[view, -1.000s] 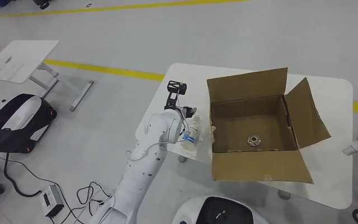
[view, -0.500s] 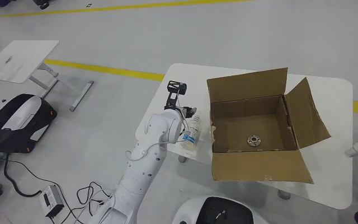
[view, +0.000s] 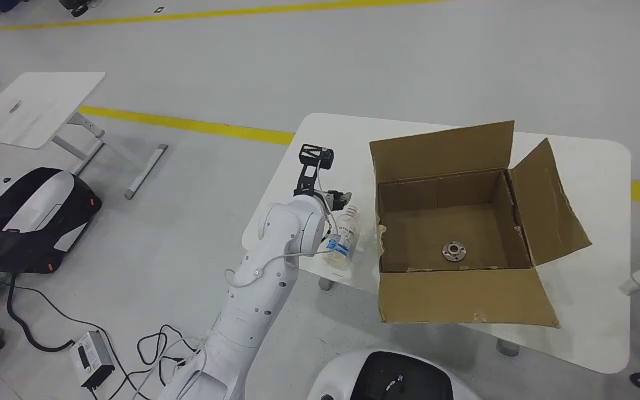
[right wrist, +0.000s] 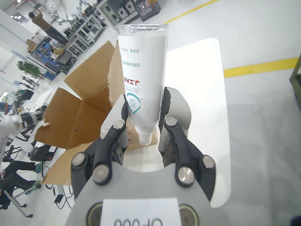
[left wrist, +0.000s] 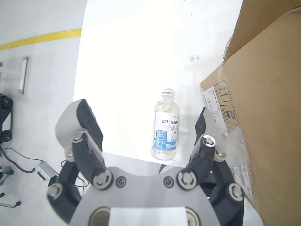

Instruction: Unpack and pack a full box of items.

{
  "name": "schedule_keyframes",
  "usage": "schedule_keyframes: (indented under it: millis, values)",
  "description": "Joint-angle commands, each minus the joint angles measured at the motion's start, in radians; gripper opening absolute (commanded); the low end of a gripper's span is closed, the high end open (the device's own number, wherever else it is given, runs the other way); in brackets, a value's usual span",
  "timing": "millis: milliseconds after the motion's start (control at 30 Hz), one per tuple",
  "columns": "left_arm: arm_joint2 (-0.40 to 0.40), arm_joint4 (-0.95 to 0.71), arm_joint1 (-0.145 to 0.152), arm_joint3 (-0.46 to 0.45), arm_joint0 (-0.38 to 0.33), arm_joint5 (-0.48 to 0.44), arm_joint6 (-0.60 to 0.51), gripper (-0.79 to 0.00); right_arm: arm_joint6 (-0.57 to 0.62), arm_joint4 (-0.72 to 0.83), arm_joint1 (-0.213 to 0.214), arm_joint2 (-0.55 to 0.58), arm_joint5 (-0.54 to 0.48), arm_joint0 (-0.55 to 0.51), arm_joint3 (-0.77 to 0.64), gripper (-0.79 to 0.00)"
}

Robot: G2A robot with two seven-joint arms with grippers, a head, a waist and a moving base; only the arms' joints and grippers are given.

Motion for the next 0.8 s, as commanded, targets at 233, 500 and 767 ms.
schedule_keyframes:
  millis: [233,500,767]
  values:
    - [0.000,0.000,0.000,0.000,0.000,0.000,0.000,0.000,0.170,-0.223,0.028,-0.132,-0.036,0.138,0.222,-0.785]
    - [0.000,0.000,0.000,0.000,0.000,0.000,0.000,0.000,0.248,-0.307,0.038,-0.226,-0.010,0.215,0.380,-0.785]
    - [0.000,0.000,0.000,0.000,0.000,0.000,0.000,0.000,0.283,-0.307,0.043,-0.273,0.026,0.268,0.474,-0.785]
